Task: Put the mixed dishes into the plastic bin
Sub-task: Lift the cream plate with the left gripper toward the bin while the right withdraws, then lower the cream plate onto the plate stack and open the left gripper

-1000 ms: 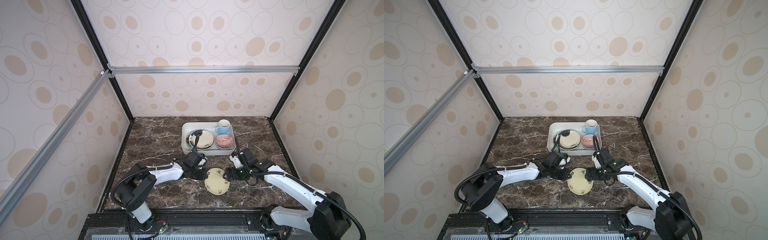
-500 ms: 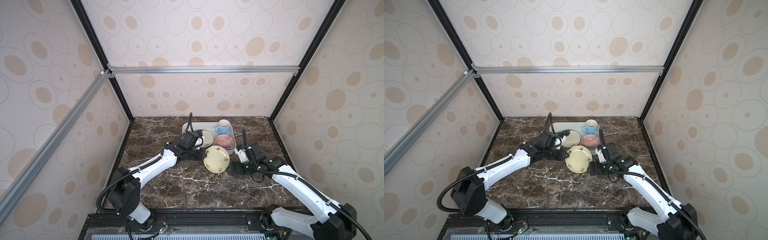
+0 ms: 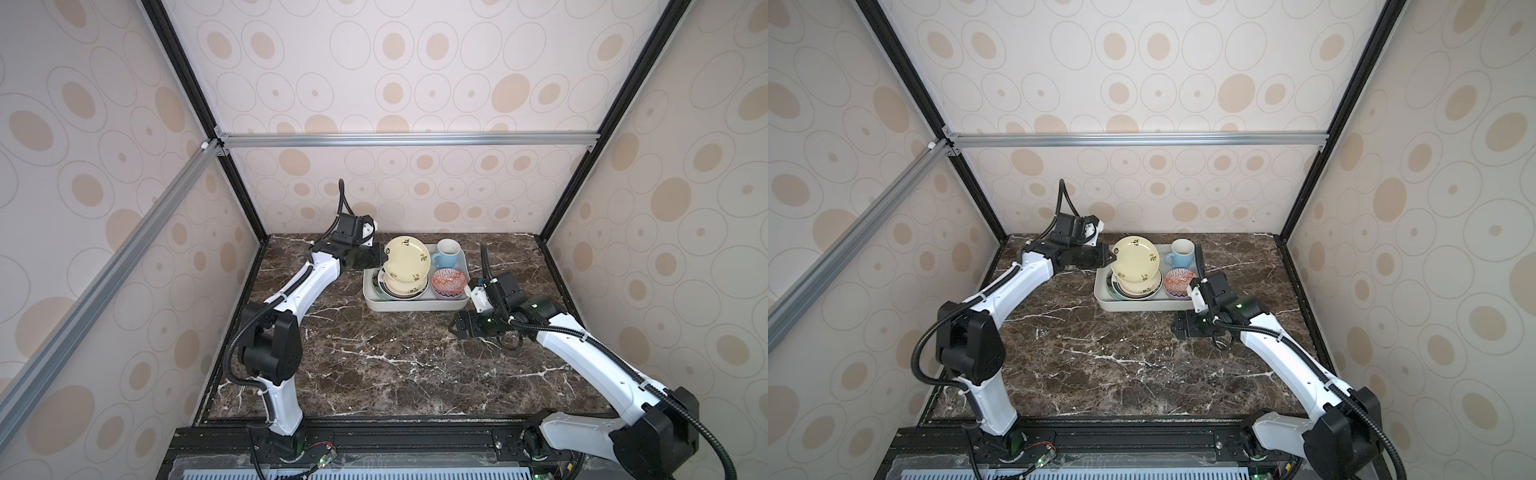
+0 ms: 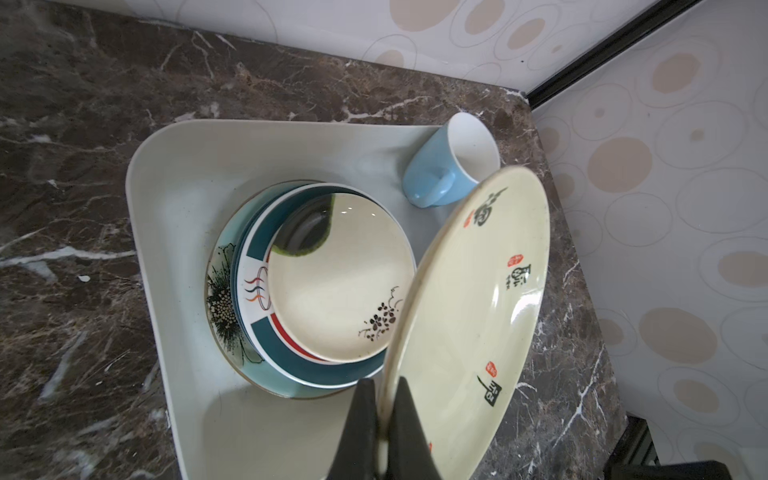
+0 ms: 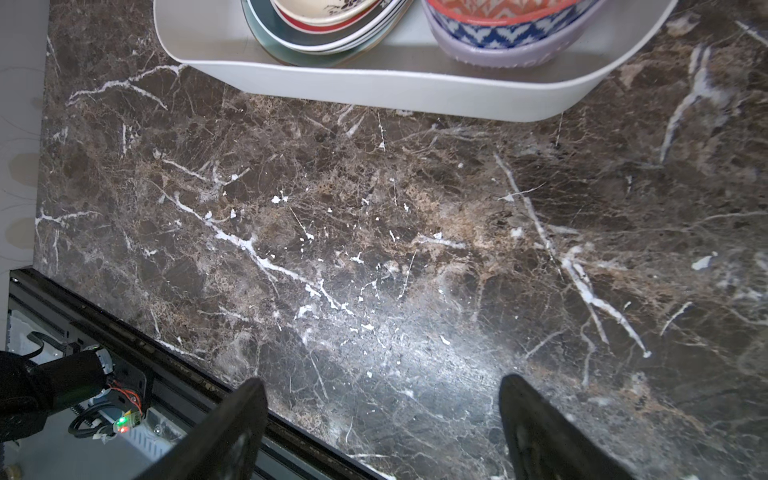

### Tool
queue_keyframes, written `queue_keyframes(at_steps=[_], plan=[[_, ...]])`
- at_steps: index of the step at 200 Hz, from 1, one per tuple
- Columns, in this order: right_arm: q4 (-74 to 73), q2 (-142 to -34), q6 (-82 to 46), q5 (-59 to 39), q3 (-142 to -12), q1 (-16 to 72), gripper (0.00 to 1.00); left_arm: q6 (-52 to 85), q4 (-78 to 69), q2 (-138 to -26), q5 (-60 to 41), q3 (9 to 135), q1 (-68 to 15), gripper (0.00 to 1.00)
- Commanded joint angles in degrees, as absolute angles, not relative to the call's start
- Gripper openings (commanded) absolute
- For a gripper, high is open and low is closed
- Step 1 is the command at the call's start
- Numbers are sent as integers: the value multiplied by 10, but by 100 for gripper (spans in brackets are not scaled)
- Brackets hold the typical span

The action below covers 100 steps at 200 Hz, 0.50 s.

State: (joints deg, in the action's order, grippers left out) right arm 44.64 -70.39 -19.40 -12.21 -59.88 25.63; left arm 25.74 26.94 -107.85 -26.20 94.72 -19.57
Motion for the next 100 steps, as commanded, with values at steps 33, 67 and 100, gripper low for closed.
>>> queue_keyframes(at_steps=[33, 67, 100], plan=[[461, -719, -175, -132, -622, 230, 91, 257, 264, -1167, -306, 989, -190, 0], [467, -731, -170, -126, -626, 227, 90, 265, 258, -1205, -313, 1011, -189, 0], [464, -733, -171, -125, -625, 221, 91, 261, 265, -1226, -306, 1021, -189, 0]])
